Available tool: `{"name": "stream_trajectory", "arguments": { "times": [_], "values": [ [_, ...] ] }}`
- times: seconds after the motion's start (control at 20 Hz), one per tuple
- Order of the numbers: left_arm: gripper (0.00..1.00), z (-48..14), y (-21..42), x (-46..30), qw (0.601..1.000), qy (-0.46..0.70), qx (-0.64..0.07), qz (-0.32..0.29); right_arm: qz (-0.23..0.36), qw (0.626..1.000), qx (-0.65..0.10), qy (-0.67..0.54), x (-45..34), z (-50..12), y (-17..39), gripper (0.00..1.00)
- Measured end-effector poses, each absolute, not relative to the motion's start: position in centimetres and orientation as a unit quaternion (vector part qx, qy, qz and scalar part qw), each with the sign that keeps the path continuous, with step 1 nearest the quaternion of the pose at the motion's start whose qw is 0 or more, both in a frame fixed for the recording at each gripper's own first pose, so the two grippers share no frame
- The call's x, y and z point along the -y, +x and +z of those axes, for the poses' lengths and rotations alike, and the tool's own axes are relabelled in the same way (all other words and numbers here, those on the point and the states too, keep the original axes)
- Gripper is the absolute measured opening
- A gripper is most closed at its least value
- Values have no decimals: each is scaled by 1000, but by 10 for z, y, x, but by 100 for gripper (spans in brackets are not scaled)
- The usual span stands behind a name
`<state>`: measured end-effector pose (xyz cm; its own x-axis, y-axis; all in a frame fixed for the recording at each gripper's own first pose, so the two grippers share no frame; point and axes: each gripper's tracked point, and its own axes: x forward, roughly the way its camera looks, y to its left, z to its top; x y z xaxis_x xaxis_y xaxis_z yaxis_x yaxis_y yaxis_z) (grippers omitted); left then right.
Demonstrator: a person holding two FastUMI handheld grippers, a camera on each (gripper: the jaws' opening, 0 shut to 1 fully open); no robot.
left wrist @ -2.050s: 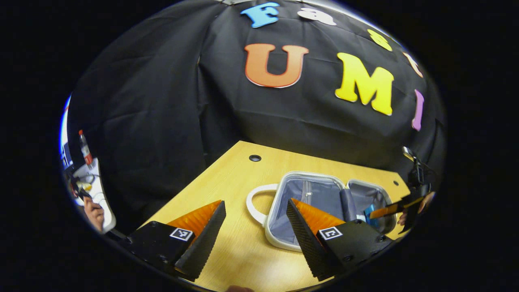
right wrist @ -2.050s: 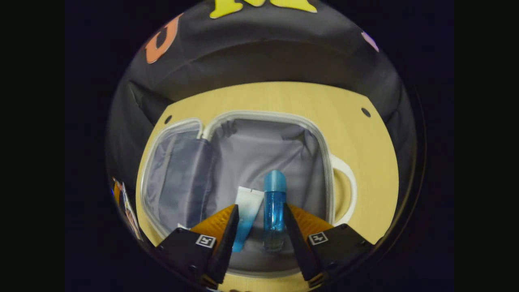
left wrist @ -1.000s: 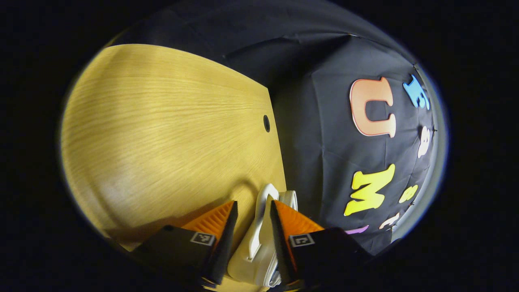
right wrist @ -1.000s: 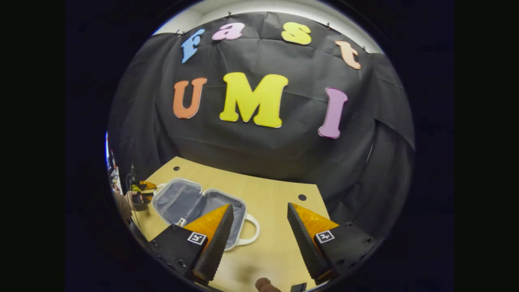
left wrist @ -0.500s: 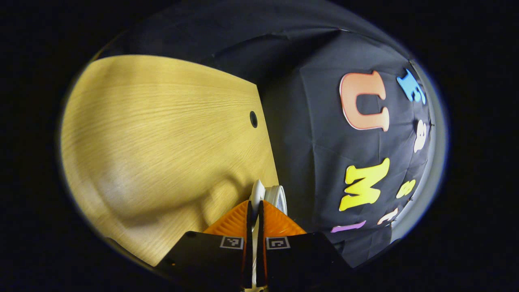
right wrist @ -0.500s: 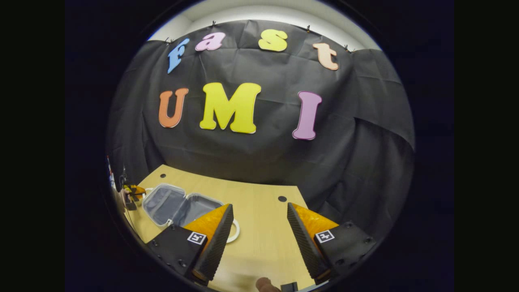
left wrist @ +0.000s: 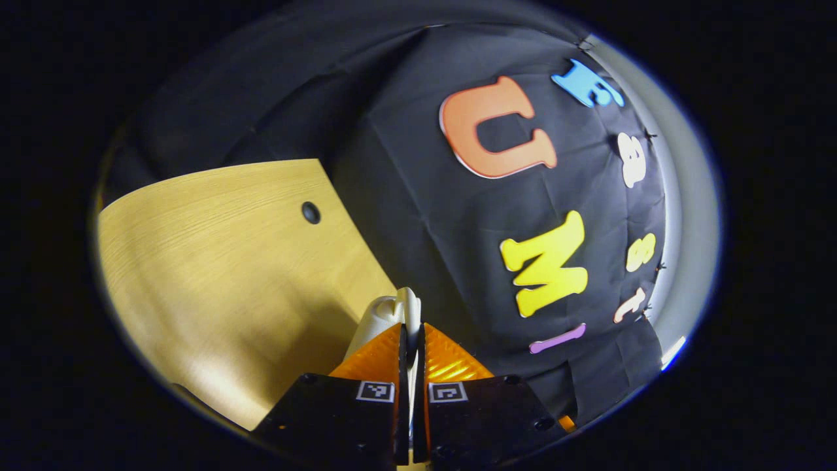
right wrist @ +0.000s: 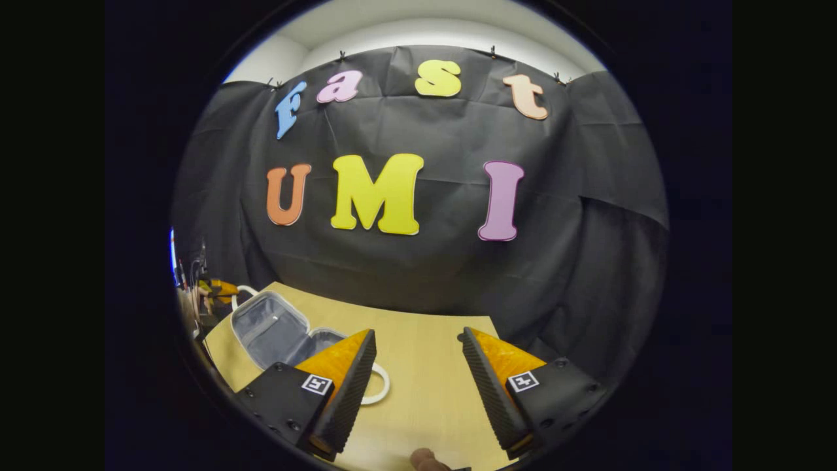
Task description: First open the suitcase, pack the skin care products into it, and then close the suitcase.
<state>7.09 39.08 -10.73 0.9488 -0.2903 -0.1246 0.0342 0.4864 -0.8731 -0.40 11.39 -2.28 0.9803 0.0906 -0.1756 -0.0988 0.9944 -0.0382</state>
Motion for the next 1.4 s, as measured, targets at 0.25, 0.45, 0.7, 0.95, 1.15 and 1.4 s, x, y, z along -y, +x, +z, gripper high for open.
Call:
{"name": "stream_trajectory", "arguments": {
  "times": [0.25,0.45,0.7,0.95,1.15,1.4],
  "values": [
    [5,-55,60,-328,892,-420,-122,-115,79,993,-85,-22,-107,-21,-1,79],
    [5,-31,56,-259,930,-321,-130,-127,103,991,-84,-18,-98,-23,-2,79],
    [5,-28,61,-190,955,-233,-131,-130,116,990,-79,-12,-80,-22,-8,78],
    [5,-45,59,-130,962,-184,-153,-131,109,991,-74,-12,-53,-20,-11,79],
    [5,-74,59,-68,962,-156,-181,-133,108,990,-88,-5,-33,-32,-17,78],
    [5,-140,66,2,952,-124,-245,-139,98,990,-104,3,0,-47,-23,79]
  ]
}}
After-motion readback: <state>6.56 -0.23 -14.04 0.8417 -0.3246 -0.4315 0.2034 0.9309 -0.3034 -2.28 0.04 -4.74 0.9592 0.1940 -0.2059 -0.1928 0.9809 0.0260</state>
